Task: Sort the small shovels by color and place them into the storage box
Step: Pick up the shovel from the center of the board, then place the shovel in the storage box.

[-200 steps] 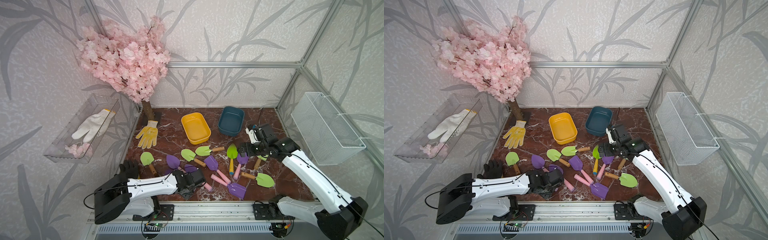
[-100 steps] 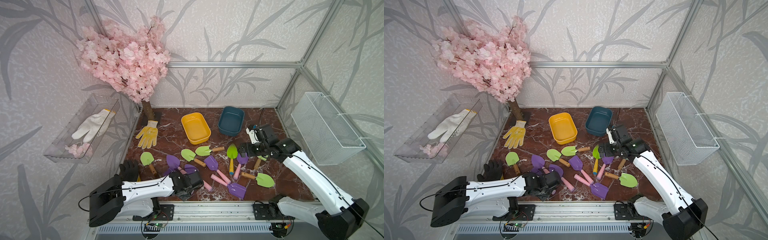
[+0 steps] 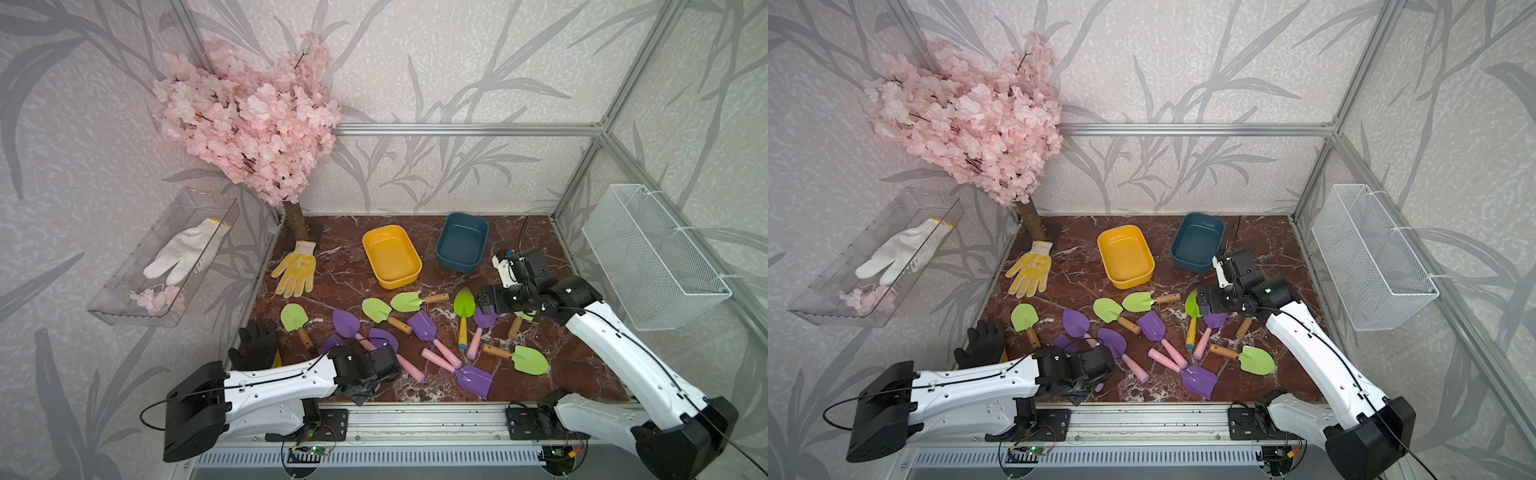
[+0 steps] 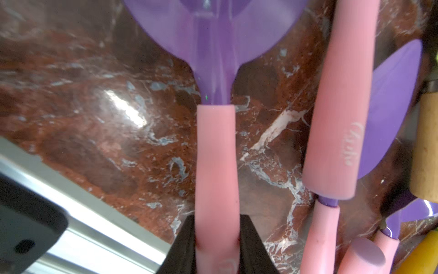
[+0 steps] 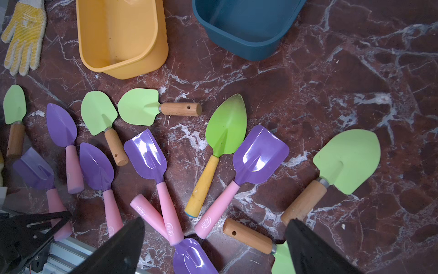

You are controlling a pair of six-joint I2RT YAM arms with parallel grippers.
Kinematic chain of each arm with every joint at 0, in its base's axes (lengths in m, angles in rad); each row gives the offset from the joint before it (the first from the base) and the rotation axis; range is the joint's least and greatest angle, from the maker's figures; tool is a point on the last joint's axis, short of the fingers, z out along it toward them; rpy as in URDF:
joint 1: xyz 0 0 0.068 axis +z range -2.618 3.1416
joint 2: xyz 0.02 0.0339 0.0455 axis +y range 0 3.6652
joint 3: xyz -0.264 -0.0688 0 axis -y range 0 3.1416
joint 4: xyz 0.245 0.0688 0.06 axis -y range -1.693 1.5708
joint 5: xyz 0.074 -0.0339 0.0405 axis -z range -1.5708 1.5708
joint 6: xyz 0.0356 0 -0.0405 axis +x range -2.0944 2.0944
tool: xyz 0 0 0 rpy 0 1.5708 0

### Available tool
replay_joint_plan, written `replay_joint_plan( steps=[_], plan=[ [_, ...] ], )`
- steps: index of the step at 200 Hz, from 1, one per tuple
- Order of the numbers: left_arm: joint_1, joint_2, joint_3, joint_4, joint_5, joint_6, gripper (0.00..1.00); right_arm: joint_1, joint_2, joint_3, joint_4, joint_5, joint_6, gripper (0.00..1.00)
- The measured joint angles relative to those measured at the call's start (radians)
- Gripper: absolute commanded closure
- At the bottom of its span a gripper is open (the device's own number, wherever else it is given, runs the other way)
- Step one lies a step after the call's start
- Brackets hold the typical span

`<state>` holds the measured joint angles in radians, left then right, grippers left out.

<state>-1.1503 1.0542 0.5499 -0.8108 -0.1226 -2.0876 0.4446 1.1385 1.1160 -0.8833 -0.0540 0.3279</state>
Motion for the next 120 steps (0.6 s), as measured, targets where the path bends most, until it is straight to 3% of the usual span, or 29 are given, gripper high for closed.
replay_joint_plan(
  steps=[33, 70, 96, 120],
  plan=[
    [-0.001, -0.179, 0.047, -0.218, -0.048, 0.0, 1.0, 0.0, 0.006, 0.0, 0.01, -0.005, 0.007, 0.03],
    [0.01, -0.341, 0.2, -0.466, -0.126, -0.001, 1.0, 0.0, 0.009, 0.001, 0.011, -0.007, 0.008, 0.03],
    [0.068, -0.351, 0.292, -0.551, -0.157, 0.0, 1.0, 0.0, 0.009, 0.0, 0.012, -0.007, 0.012, 0.03],
    [0.117, -0.255, 0.416, -0.599, -0.179, 0.05, 1.0, 0.0, 0.009, 0.0, 0.017, -0.007, 0.016, 0.03]
  ],
)
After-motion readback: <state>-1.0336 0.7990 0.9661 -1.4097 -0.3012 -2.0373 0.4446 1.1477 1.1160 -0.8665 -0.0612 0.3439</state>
